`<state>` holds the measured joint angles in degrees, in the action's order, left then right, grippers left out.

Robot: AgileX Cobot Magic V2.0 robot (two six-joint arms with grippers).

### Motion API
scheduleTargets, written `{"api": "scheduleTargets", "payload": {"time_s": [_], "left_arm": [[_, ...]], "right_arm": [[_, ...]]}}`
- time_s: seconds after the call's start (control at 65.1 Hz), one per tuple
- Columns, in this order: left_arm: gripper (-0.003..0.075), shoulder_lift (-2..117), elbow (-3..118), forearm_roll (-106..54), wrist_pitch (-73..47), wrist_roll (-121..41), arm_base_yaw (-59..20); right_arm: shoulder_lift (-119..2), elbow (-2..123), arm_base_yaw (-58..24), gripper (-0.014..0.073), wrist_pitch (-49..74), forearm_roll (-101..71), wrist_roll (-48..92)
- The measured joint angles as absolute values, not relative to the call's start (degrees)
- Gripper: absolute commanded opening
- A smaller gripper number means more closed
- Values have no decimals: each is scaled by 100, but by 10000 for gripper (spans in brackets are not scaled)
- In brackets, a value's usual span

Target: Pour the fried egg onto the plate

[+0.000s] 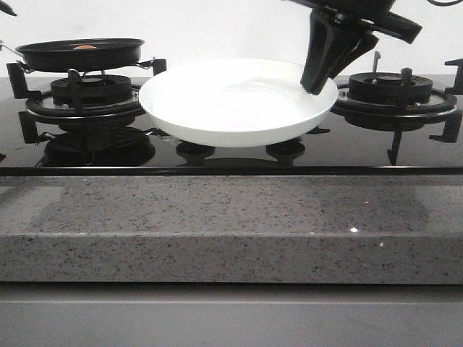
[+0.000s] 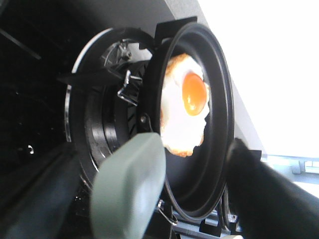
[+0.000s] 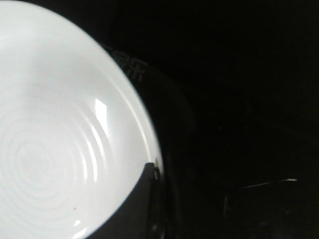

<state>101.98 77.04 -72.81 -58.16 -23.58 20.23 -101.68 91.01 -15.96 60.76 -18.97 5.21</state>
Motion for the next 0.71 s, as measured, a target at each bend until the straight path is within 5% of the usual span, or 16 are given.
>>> {"api": "scheduleTargets", "payload": {"time_s": [0.522, 0.707], "left_arm": [[288, 10198, 7704, -7431, -5988, -2358, 2070], [149, 10198, 7704, -7443, -5988, -2358, 2070]], "right_arm": [[-10168, 9101, -1596, -69, 6076, -1897, 521], [-10168, 9101, -1596, -69, 6076, -1897, 521]]}}
